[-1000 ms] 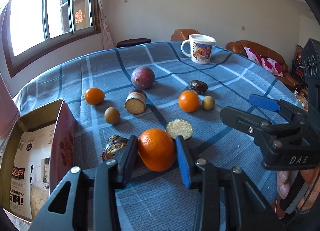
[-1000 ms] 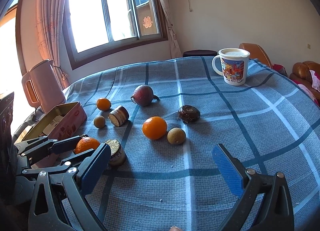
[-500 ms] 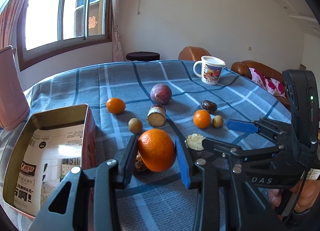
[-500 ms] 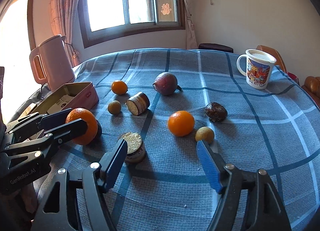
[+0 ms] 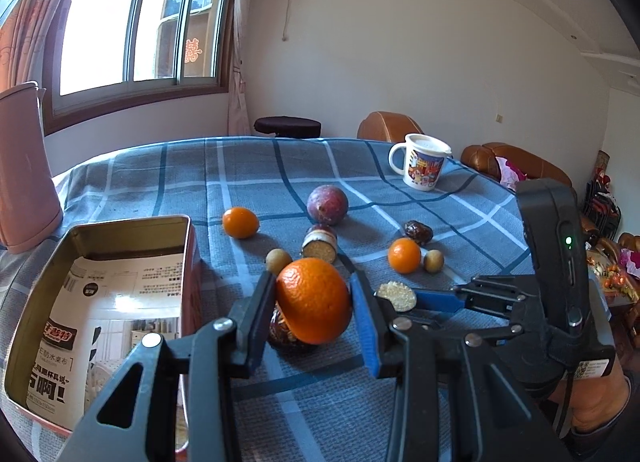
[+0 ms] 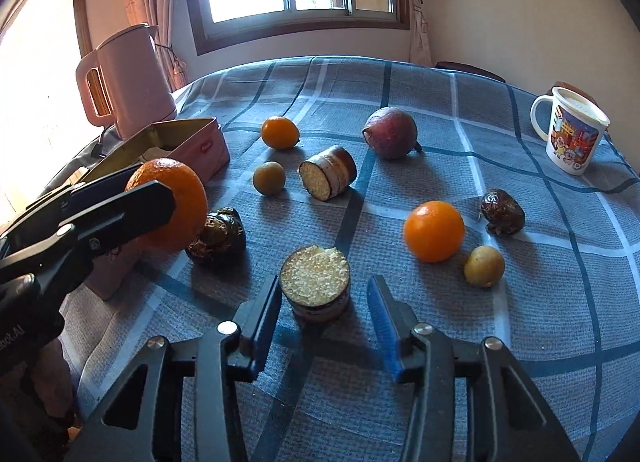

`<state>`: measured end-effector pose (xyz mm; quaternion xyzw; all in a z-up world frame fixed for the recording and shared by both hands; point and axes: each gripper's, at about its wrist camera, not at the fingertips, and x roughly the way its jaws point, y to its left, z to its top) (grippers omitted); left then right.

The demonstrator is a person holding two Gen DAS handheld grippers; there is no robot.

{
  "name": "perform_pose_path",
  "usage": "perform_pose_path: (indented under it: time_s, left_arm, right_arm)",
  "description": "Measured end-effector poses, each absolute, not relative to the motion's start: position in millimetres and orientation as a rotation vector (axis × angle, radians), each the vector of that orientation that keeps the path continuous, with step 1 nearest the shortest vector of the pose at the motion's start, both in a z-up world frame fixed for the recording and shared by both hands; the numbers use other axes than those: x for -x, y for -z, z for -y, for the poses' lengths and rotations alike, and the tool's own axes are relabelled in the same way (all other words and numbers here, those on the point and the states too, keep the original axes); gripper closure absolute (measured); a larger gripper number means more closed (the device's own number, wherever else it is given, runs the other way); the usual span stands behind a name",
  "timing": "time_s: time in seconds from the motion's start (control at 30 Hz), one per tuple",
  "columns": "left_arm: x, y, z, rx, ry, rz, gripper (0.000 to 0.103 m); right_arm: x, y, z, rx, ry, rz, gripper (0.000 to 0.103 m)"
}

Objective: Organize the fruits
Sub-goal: 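Lift the orange with left tool while right tool lifts the cut fruit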

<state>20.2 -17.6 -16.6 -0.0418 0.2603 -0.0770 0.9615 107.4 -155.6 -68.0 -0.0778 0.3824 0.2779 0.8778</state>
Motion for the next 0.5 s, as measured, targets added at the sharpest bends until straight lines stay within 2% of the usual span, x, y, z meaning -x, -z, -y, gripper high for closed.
perform_pose_path:
  time_s: [0.03,0.5]
  left_arm:
    - [-20.4,17.0,18.1,0.084,0.158,-0.529,0.063]
    - [-13.8,16.2,20.9,0.069,0.145,-0.497,0.063]
  right_arm:
    - [-106.0,67.8,155.3,0.163,-0.587,-0.792,0.067]
    - [-96.0,60.2,161.6,0.126,-0.609,-0.709,0.067]
